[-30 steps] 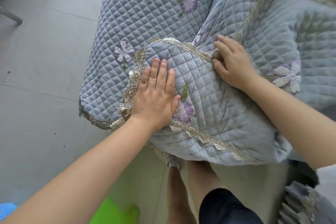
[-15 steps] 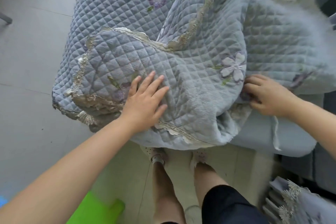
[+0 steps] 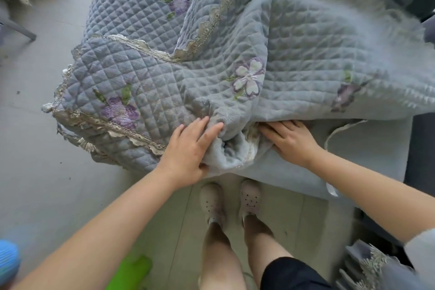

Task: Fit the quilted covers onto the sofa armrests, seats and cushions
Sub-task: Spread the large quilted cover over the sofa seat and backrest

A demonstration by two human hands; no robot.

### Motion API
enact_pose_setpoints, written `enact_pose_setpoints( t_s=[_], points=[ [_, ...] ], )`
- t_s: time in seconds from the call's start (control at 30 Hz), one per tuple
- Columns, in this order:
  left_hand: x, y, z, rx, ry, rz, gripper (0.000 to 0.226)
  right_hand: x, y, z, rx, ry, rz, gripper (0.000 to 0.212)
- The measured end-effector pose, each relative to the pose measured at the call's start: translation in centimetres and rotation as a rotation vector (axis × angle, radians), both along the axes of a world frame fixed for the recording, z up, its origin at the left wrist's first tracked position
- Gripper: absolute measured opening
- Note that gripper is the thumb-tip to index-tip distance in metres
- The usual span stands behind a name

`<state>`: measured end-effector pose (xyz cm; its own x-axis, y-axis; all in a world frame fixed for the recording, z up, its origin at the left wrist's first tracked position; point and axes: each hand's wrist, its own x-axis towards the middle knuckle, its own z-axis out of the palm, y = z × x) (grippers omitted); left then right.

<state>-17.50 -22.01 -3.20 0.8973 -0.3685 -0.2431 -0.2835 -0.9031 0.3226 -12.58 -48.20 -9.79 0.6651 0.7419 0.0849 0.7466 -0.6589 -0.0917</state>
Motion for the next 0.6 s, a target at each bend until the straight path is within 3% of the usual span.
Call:
enact_pose_setpoints(
  t_s=[0.13, 0.23, 0.3, 0.4, 0.43, 0.53, 0.6],
  points=[
    [0.8, 0.0, 1.4, -0.038, 0.147, 0.080, 0.088, 0.3, -0.9, 2.0, 0.077, 0.155, -0.085, 0.028],
    [1.0, -0.4, 3.0, -0.061, 0.160, 0.116, 0.099, 1.1, -2.0, 6.5, 0.086, 0.267, -0.074, 0.031],
    [0.1, -0.9, 3.9, -0.180, 0.041, 0.109, 0.106, 1.1, -2.5, 10.5, 0.035, 0.277, -0.051, 0.024],
    [-2.1, -1.7, 4.3, -0.216, -0.460, -0.035, 0.092, -0.5, -1.9, 15.4, -0.110, 0.422, -0.101, 0.026],
    [-3.0, -2.3, 4.4, -0.180, -0.541, -0.081, 0.091, -1.2, -1.6, 16.6, -0.157, 0.519, -0.132, 0.031],
    [-5.7, -4.3, 4.4, -0.083, -0.575, -0.098, 0.106, -2.9, -0.6, 19.6, -0.211, 0.828, -0.303, 0.032],
    [-6.2, -5.0, 4.3, -0.104, -0.510, -0.025, 0.106, -3.7, -0.3, 21.0, -0.217, 0.909, -0.331, 0.032]
  ],
)
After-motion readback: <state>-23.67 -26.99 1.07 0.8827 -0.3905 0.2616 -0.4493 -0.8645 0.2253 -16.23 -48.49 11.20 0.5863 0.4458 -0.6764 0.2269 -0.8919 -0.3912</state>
